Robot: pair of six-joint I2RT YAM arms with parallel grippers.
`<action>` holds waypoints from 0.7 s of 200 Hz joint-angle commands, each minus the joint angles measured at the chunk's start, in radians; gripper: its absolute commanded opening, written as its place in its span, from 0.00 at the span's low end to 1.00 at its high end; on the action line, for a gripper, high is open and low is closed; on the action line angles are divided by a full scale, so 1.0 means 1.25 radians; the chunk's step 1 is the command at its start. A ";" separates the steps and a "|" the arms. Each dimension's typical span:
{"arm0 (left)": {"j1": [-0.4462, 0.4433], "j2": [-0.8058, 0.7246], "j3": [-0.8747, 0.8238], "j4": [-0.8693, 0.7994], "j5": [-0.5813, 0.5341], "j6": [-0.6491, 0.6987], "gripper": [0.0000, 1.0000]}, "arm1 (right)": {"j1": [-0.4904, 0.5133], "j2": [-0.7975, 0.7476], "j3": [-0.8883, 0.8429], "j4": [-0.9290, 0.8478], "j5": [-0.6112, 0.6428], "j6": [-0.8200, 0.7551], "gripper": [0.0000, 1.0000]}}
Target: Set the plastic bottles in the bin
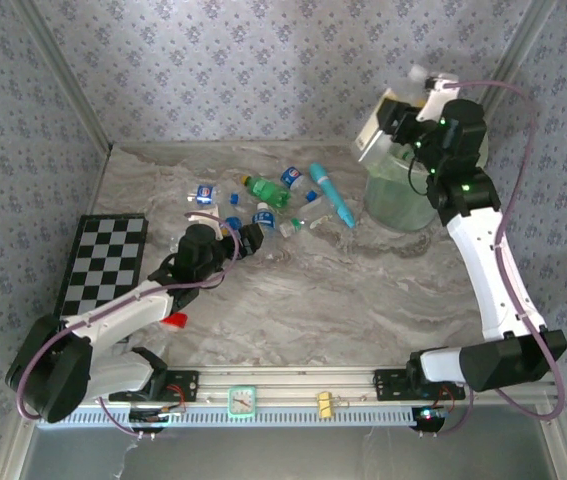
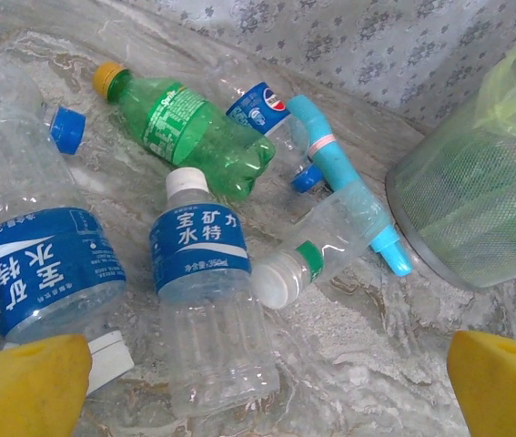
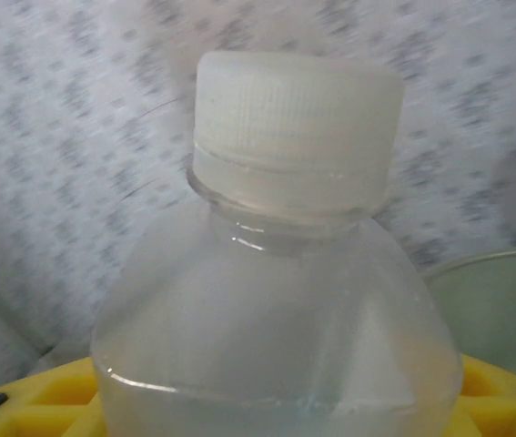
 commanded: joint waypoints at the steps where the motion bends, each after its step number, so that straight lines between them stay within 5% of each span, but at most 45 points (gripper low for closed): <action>1: 0.007 0.010 0.002 -0.005 -0.010 -0.024 1.00 | -0.040 -0.006 -0.007 0.076 0.141 -0.021 0.45; 36: 0.008 0.018 0.006 -0.011 -0.006 -0.022 1.00 | -0.113 0.008 -0.052 0.139 0.188 0.013 0.45; 140: 0.008 0.033 0.018 -0.027 0.006 -0.025 1.00 | -0.176 0.233 0.052 -0.014 -0.009 0.143 0.46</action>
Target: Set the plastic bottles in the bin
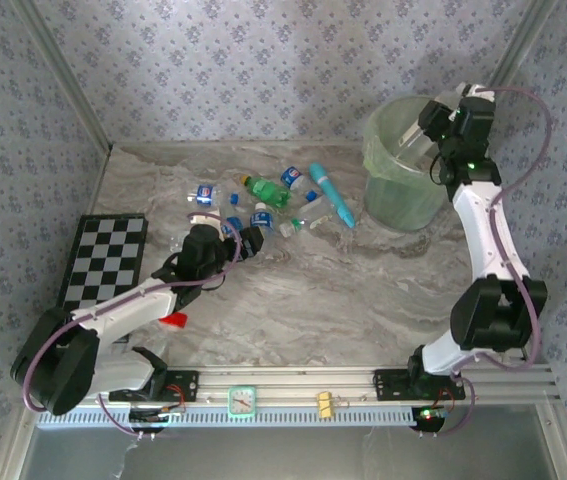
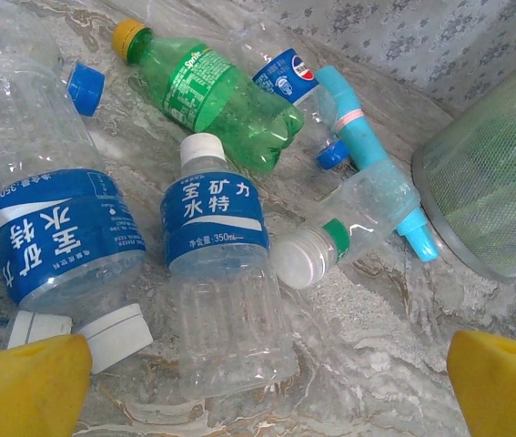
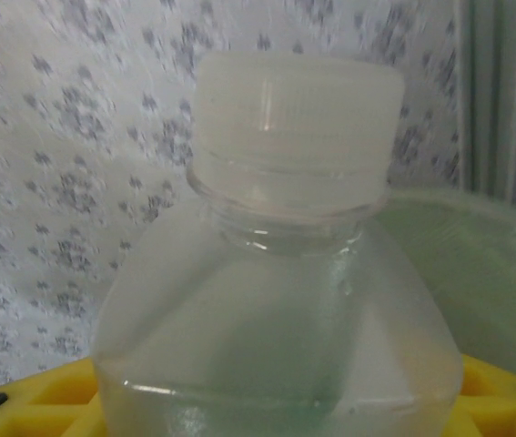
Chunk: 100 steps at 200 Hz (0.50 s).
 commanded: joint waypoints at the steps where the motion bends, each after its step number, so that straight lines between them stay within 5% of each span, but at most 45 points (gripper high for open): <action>1: 0.005 -0.002 0.017 -0.010 0.003 -0.008 1.00 | -0.008 0.043 0.057 -0.044 -0.078 0.054 0.46; 65: 0.005 -0.009 0.015 -0.025 0.000 -0.008 1.00 | -0.023 0.148 0.134 -0.117 -0.176 0.126 0.50; 100: 0.004 -0.010 0.016 -0.027 -0.002 -0.004 1.00 | -0.047 0.131 0.125 -0.125 -0.162 0.149 0.72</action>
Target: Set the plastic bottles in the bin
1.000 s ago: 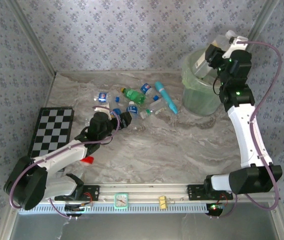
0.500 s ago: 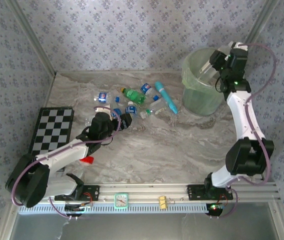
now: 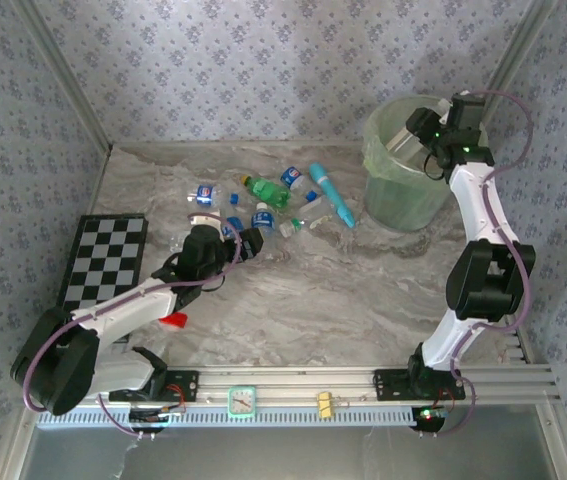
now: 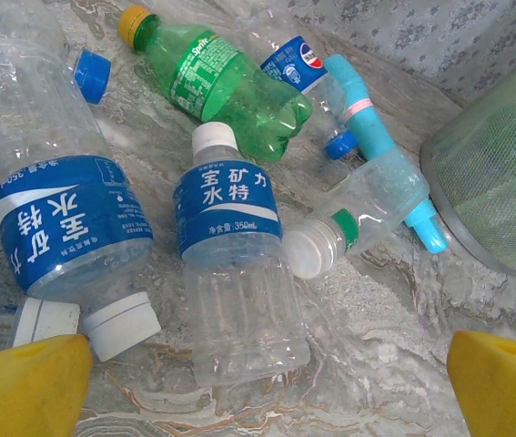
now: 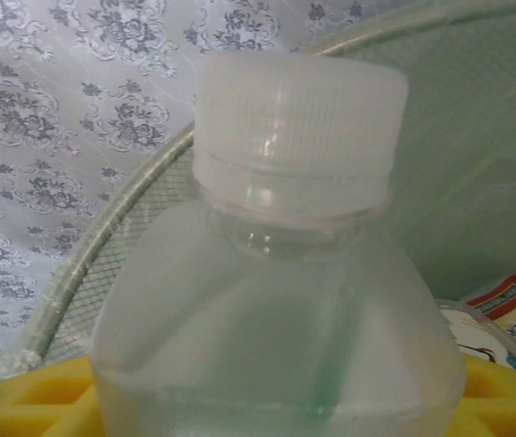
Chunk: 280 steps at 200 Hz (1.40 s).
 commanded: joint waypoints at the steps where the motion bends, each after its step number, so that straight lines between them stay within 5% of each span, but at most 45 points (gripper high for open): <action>1: 0.004 -0.010 0.016 -0.008 -0.002 -0.004 1.00 | -0.014 -0.015 0.028 -0.022 -0.014 0.029 0.73; 34: 0.004 -0.009 0.018 -0.009 -0.002 -0.004 1.00 | -0.022 -0.074 0.021 -0.035 0.062 -0.026 0.86; 76: 0.004 -0.002 0.024 -0.012 -0.001 -0.002 1.00 | -0.038 -0.181 -0.015 -0.023 0.155 -0.079 0.90; 136: 0.004 0.049 0.063 -0.025 0.007 -0.011 1.00 | -0.001 -0.311 -0.146 0.030 0.070 -0.068 0.93; 173: 0.005 0.081 0.090 -0.058 0.014 -0.010 1.00 | 0.101 -0.371 -0.233 0.052 -0.003 -0.110 1.00; 231: 0.005 0.159 0.147 -0.126 0.035 -0.012 0.99 | 0.335 -0.418 -0.355 0.086 0.036 -0.161 1.00; 280: 0.003 0.247 0.227 -0.182 0.064 -0.002 0.96 | 0.444 -0.396 -0.435 0.106 0.083 -0.132 1.00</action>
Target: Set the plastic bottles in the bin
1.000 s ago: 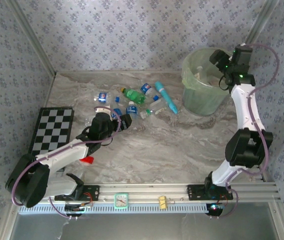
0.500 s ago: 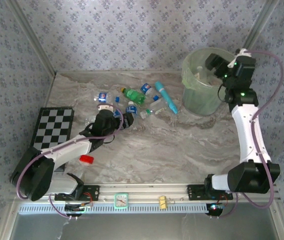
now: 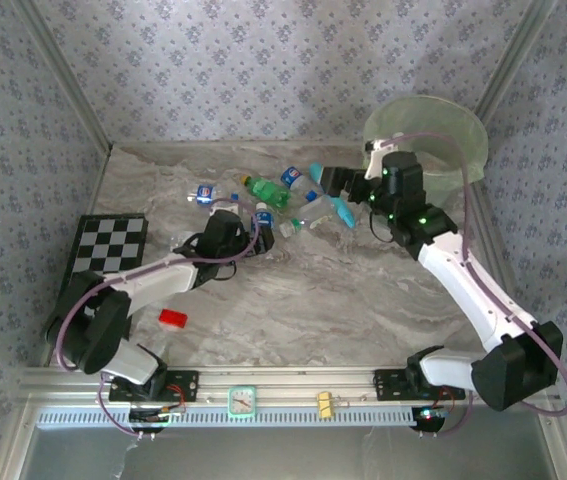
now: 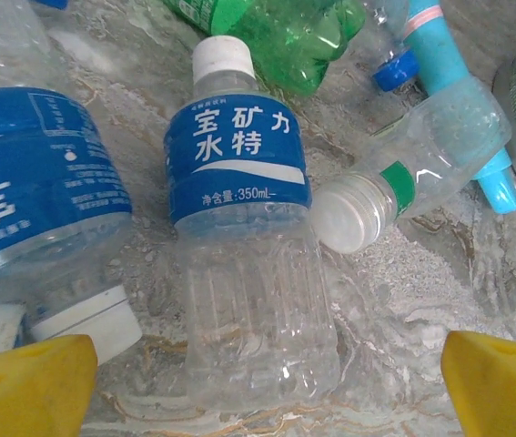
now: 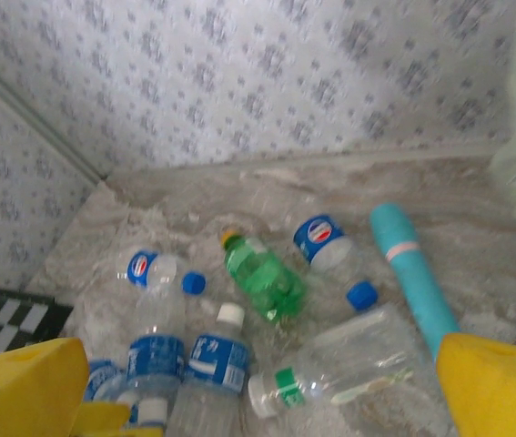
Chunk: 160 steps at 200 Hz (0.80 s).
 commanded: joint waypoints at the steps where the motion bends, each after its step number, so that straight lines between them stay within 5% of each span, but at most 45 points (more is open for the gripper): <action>1: 0.003 0.040 0.065 -0.056 0.018 0.004 0.96 | 0.031 0.004 -0.037 0.033 0.037 0.012 1.00; 52: 0.002 0.144 0.193 -0.179 -0.022 0.058 0.93 | 0.043 0.010 -0.088 0.071 0.057 0.045 1.00; 160: -0.009 0.287 0.280 -0.216 -0.028 0.080 0.82 | 0.043 0.002 -0.087 0.059 0.072 0.026 1.00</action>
